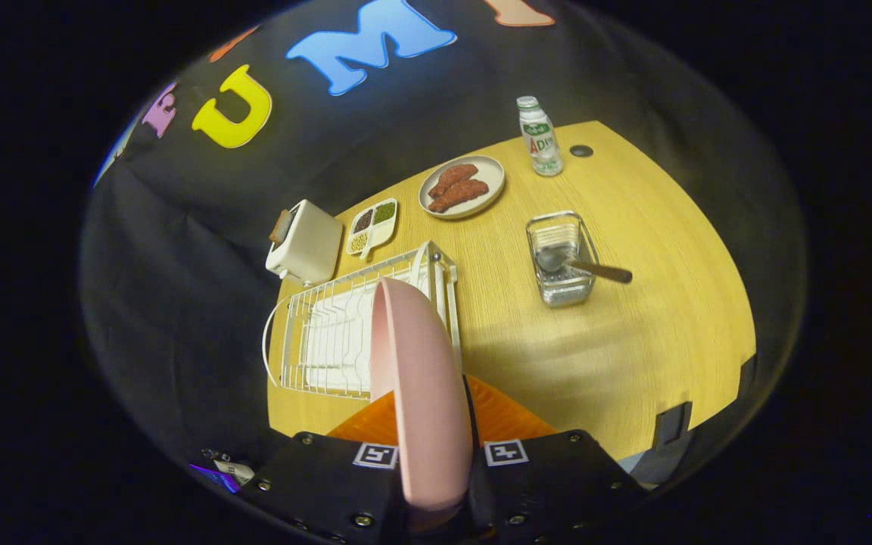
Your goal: Take the plate from the dish rack, then take the spoon from the basket and place it into the plate.
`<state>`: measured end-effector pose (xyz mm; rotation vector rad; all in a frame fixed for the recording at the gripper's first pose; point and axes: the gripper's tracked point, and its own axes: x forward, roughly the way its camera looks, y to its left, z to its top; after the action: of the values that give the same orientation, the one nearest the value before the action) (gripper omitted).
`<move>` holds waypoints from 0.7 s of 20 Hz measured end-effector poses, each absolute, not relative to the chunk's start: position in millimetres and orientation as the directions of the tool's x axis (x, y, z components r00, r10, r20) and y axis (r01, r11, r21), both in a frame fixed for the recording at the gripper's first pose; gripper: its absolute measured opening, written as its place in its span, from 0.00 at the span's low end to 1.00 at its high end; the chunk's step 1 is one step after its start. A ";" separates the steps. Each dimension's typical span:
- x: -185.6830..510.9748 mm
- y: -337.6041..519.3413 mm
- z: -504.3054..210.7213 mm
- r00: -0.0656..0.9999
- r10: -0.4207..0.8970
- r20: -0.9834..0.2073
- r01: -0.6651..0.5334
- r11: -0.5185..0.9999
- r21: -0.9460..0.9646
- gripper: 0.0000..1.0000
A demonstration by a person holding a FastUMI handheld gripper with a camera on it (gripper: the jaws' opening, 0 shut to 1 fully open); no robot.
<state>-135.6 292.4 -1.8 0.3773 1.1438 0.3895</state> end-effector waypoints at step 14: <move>-234.5 303.2 -100.4 0.195 0.702 -0.685 -0.005 0.699 0.715 0.27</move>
<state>-234.5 303.2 -100.4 0.6613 1.2944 0.5489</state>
